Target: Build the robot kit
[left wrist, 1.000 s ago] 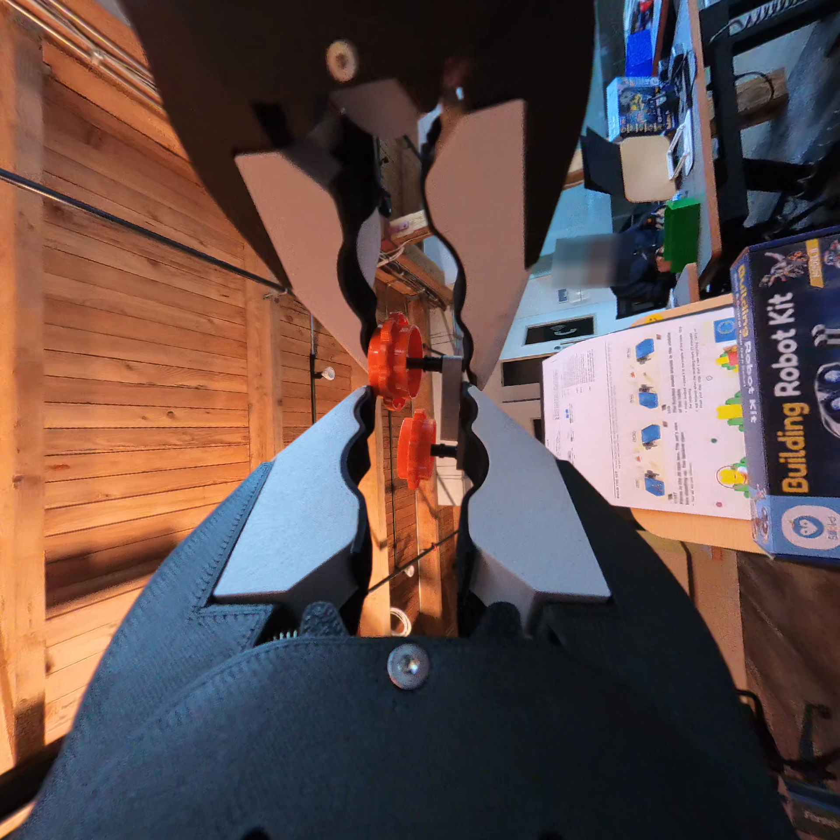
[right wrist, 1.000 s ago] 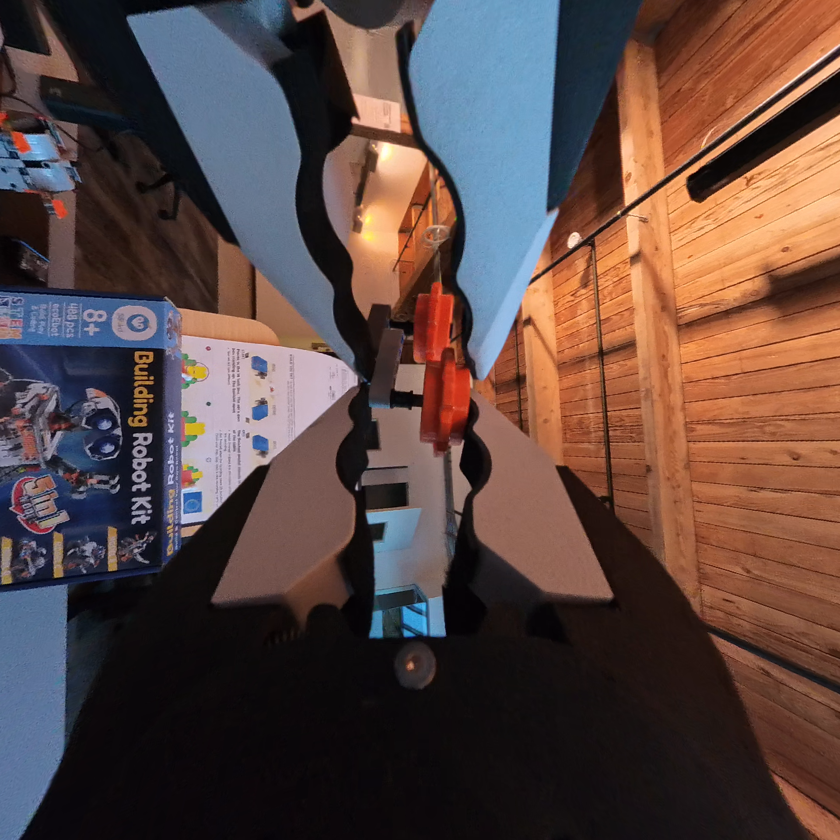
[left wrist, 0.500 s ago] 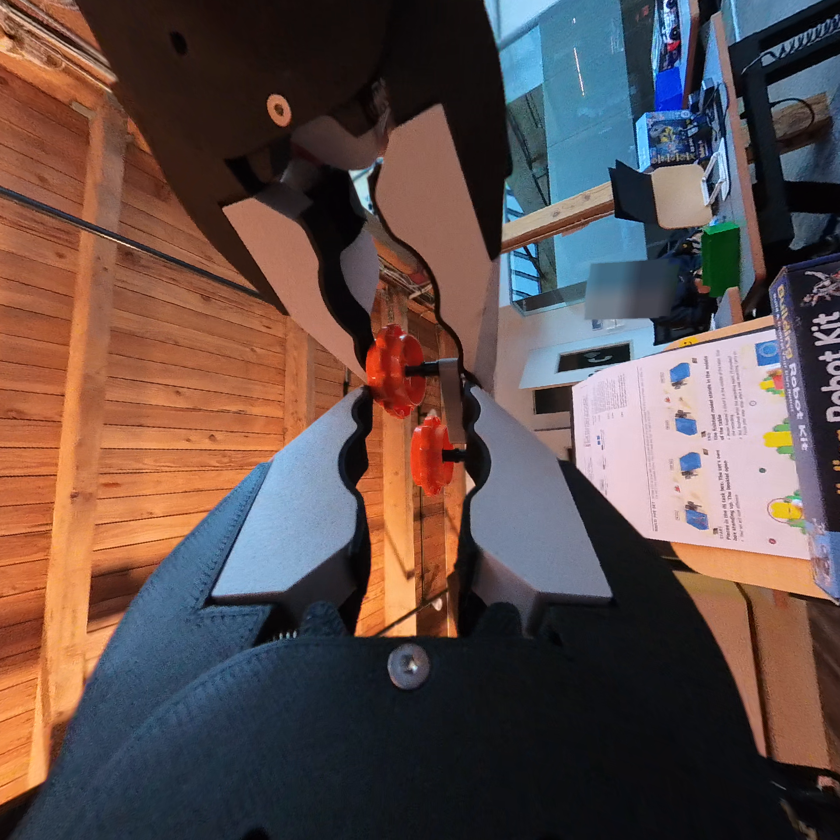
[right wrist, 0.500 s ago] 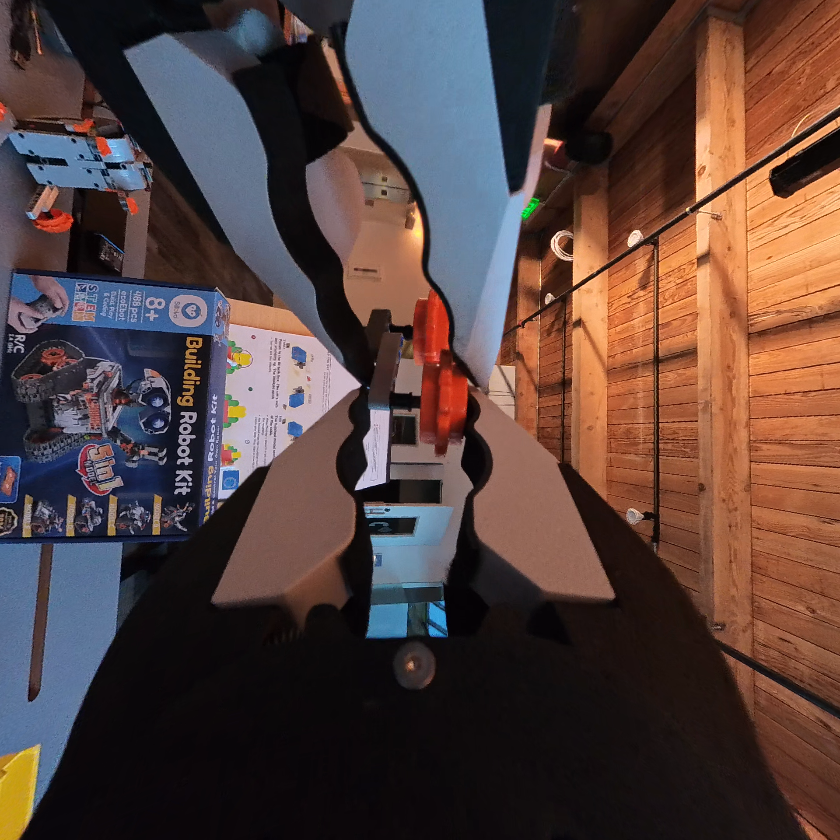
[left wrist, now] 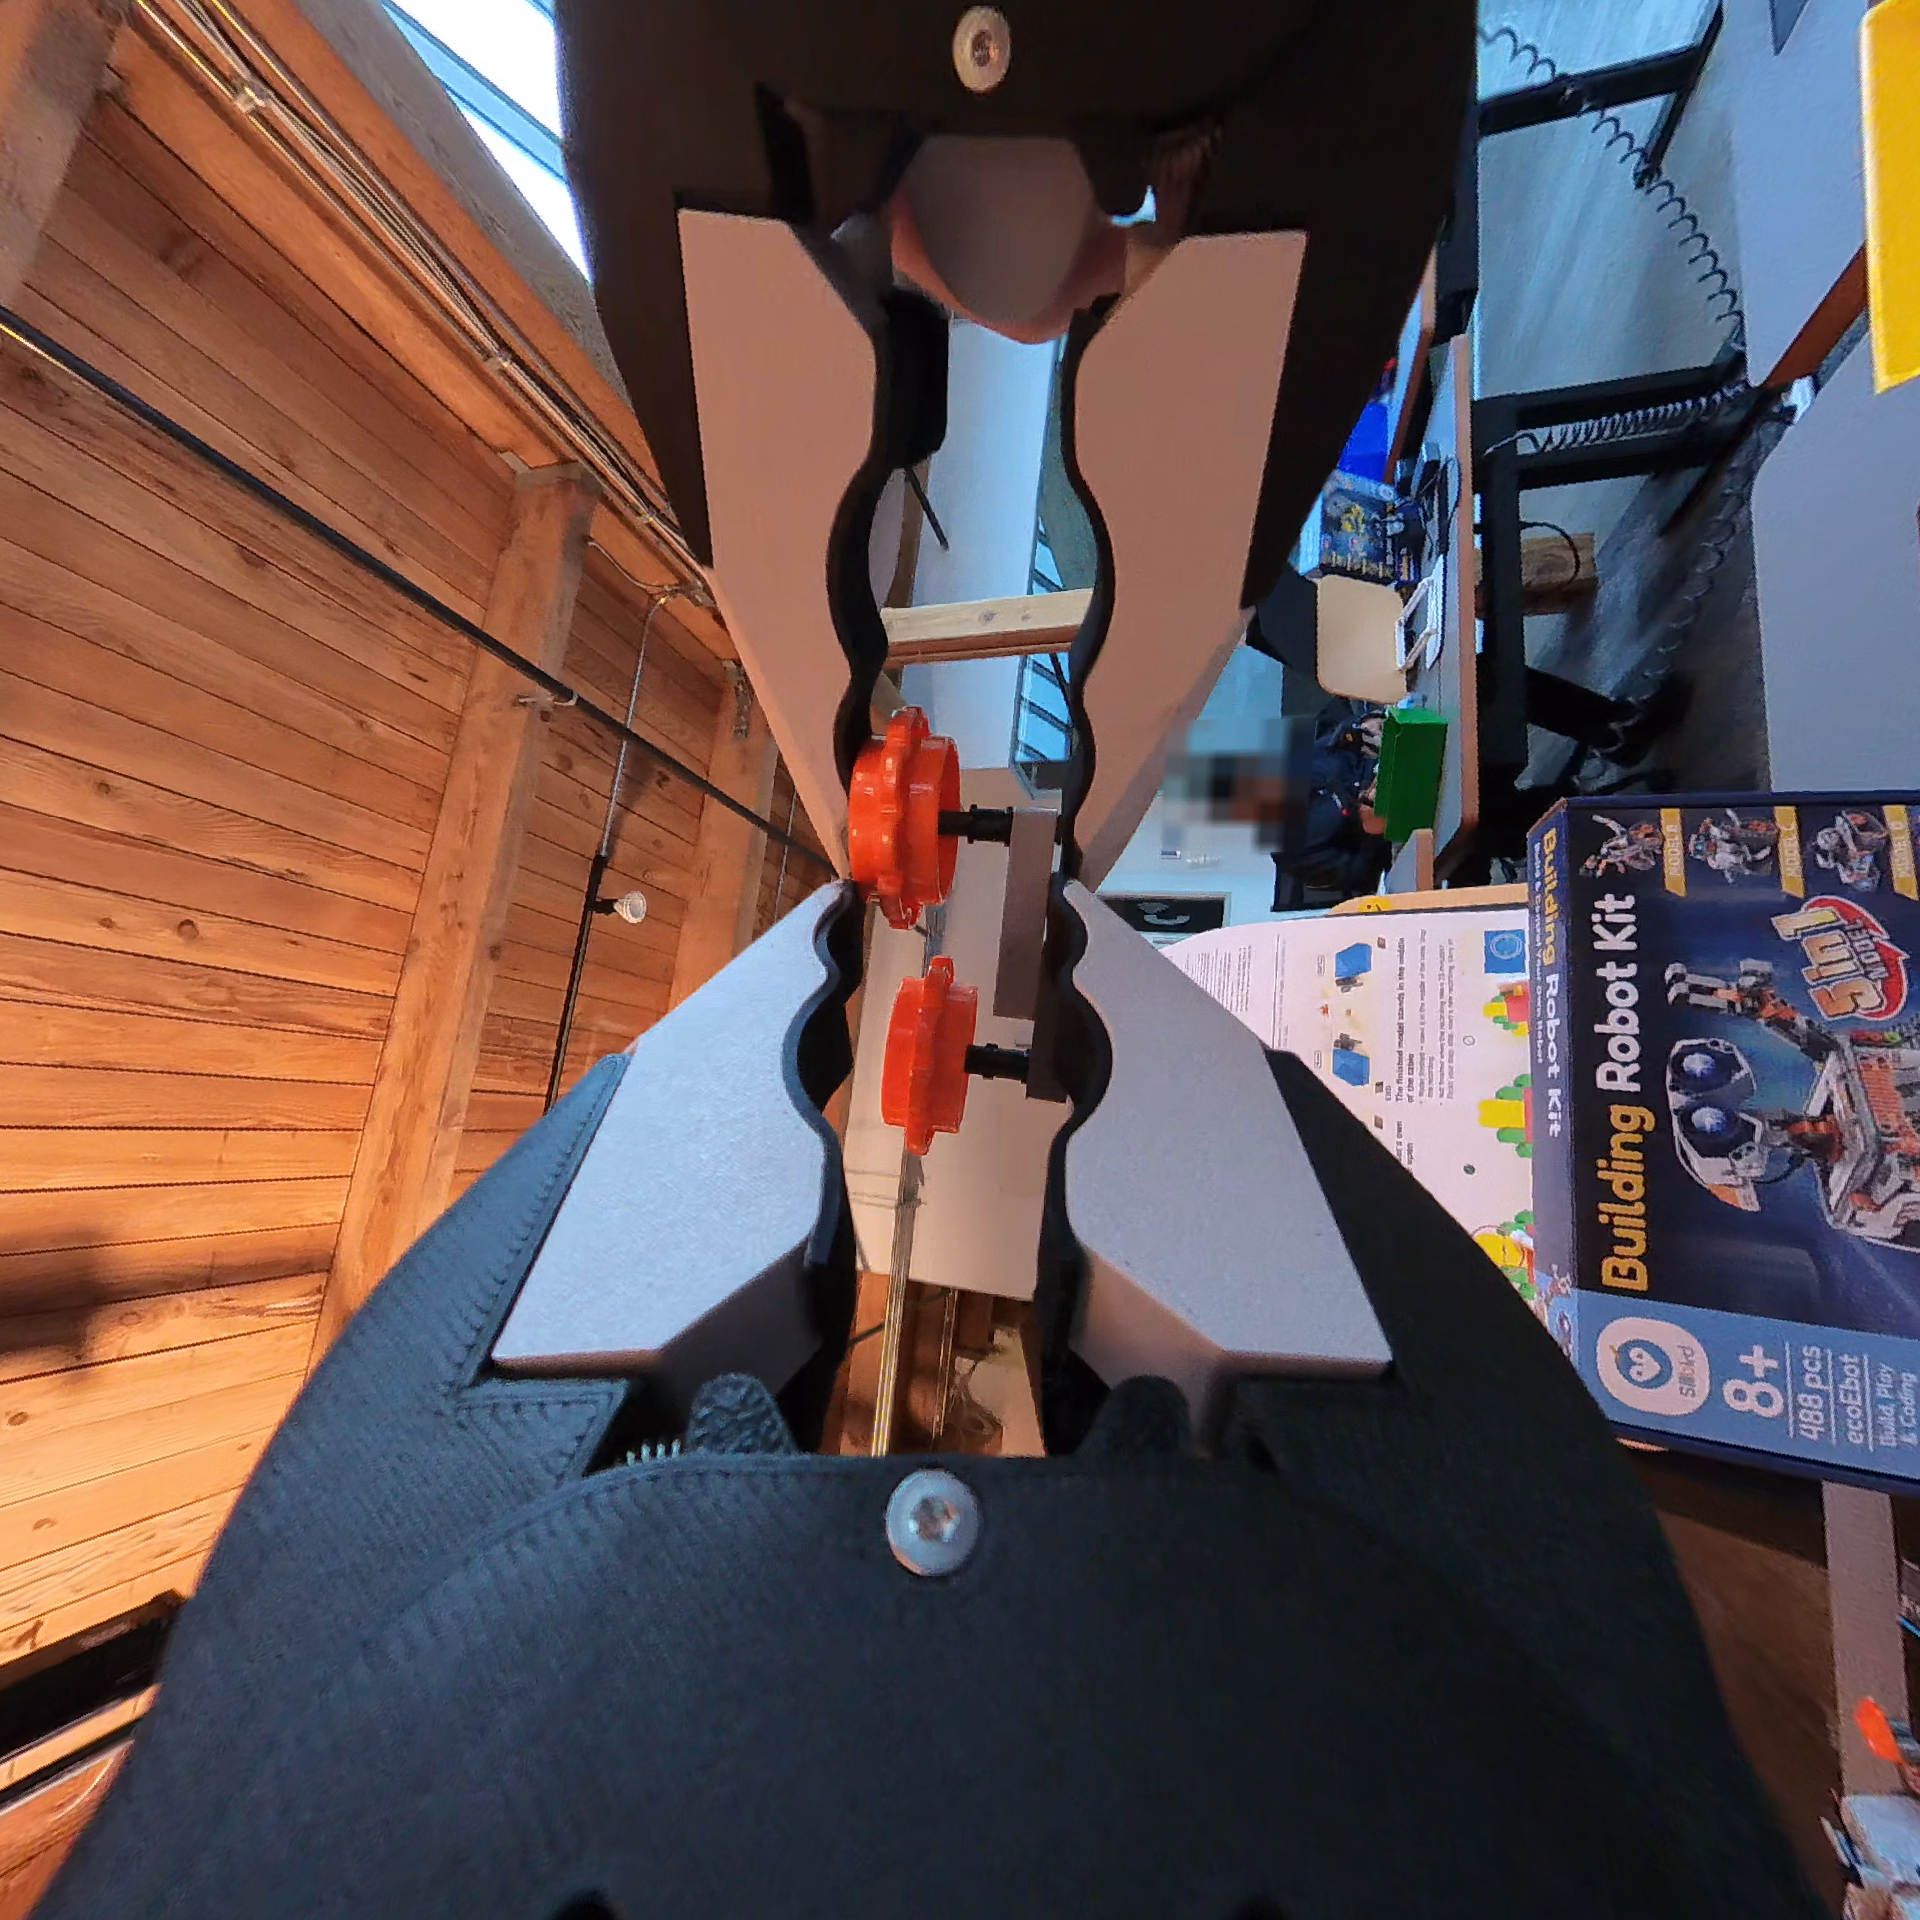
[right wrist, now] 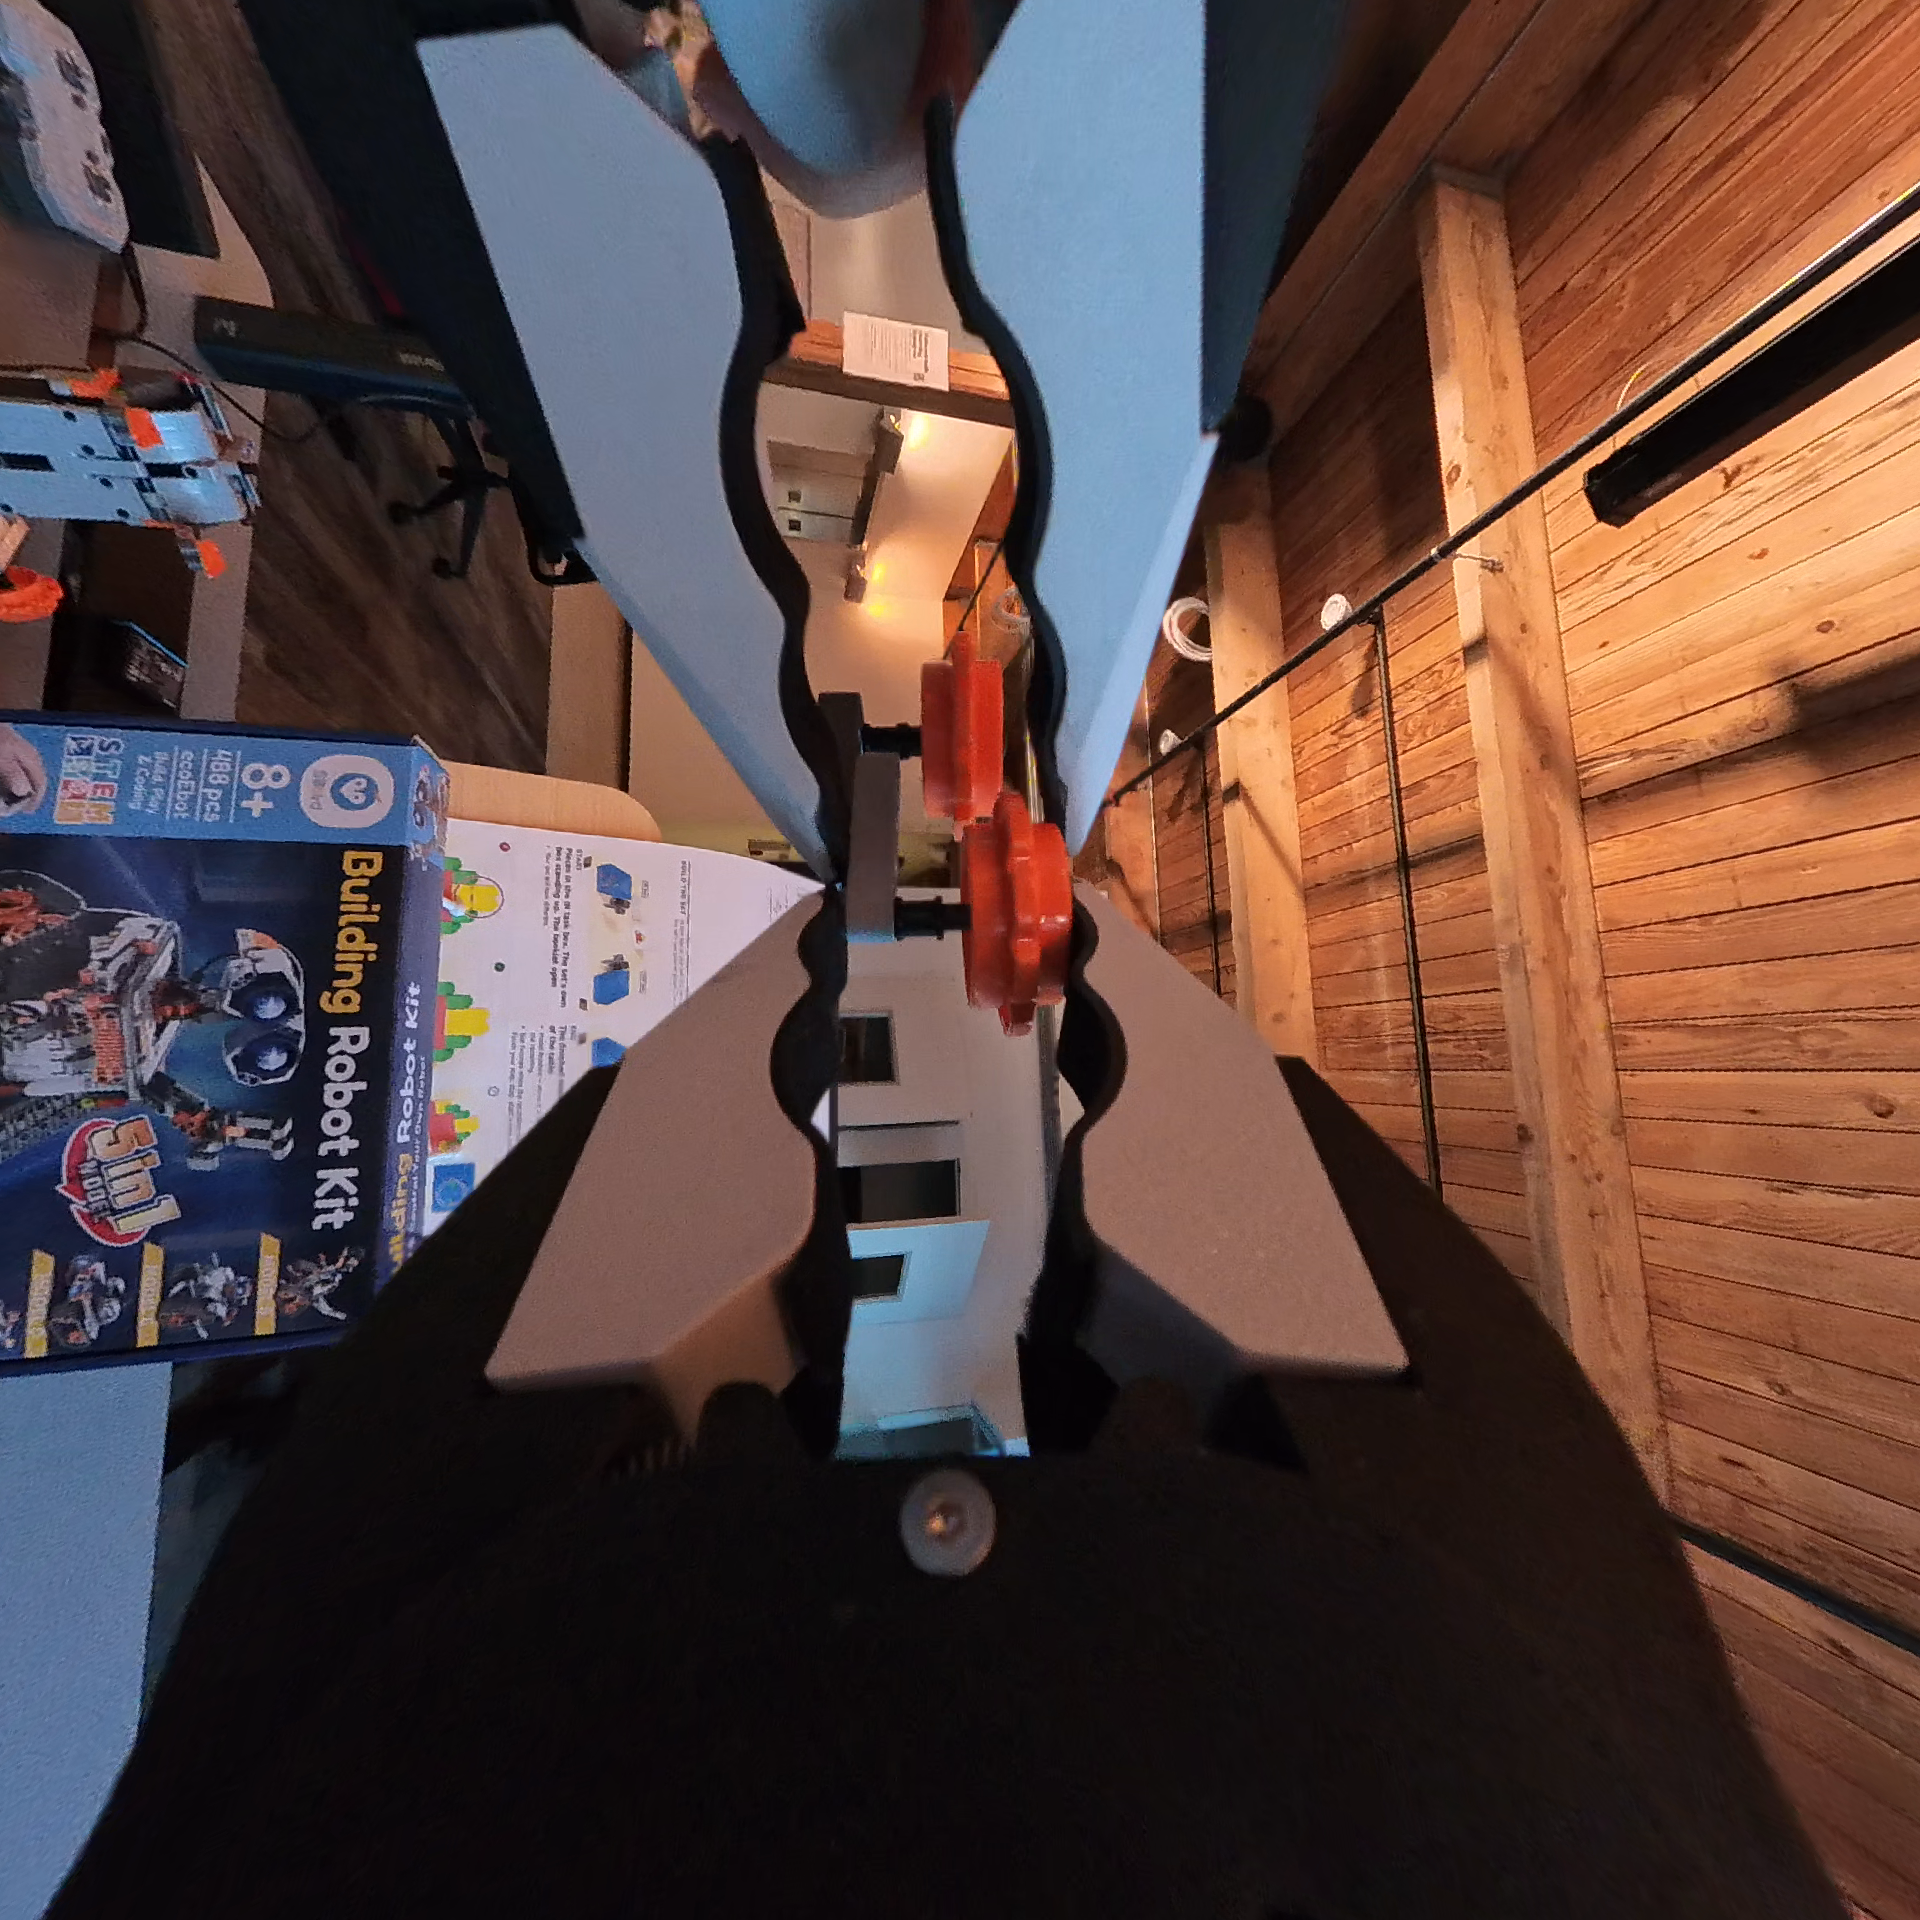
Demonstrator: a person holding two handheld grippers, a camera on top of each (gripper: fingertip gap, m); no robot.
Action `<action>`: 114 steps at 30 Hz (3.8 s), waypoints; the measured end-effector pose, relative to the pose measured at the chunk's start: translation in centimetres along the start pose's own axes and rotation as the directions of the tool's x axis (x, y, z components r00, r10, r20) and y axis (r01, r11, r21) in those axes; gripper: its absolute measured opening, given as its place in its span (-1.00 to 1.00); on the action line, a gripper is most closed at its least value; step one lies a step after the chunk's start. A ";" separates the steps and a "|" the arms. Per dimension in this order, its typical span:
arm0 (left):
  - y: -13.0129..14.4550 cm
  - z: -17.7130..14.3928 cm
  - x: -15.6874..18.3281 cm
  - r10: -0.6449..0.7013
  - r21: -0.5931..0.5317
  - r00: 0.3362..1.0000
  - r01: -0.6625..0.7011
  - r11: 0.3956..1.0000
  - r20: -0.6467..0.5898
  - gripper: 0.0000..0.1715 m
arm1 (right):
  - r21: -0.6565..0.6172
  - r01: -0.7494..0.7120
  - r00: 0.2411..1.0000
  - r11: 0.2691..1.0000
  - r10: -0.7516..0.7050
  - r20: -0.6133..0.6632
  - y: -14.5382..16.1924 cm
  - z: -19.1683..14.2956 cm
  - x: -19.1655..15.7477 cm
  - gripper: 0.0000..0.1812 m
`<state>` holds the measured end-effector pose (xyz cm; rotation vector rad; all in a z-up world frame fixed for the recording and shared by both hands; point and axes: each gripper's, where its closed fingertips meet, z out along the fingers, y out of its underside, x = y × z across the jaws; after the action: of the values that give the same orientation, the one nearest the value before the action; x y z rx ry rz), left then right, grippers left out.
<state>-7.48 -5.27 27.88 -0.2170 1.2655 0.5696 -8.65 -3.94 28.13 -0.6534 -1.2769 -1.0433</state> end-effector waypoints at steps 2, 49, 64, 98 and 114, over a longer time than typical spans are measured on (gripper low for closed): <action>-0.2 -0.2 0.0 -0.012 0.018 1.000 0.012 1.000 -0.001 -0.63 | 0.033 -0.003 1.000 0.999 0.003 -0.016 -0.3 -0.2 0.0 -0.58; 0.2 -0.3 -1.1 0.122 -0.050 0.992 -0.120 0.991 0.037 -0.63 | 0.093 -0.020 0.999 0.995 0.022 -0.025 -0.4 0.1 1.5 -0.57; -0.1 -0.9 -1.8 0.130 -0.031 0.986 -0.127 0.991 0.105 -0.64 | 0.133 -0.011 0.996 0.991 0.023 -0.090 -0.8 -0.3 2.3 -0.55; 5.0 -6.7 24.6 -0.999 -0.373 -0.036 0.927 -0.027 -0.018 -0.37 | -0.080 -0.237 0.971 0.968 0.239 0.016 3.8 2.5 -27.0 -0.56; 3.8 -4.6 29.0 -0.169 -0.735 -0.957 0.290 -0.613 -0.236 -0.40 | 0.207 -0.151 0.988 0.967 0.140 0.064 -0.9 2.6 -29.9 -0.55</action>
<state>-7.95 4.05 -0.21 -1.7476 0.9651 -2.1750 -9.48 5.62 -0.35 -0.6026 -1.3394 -0.7631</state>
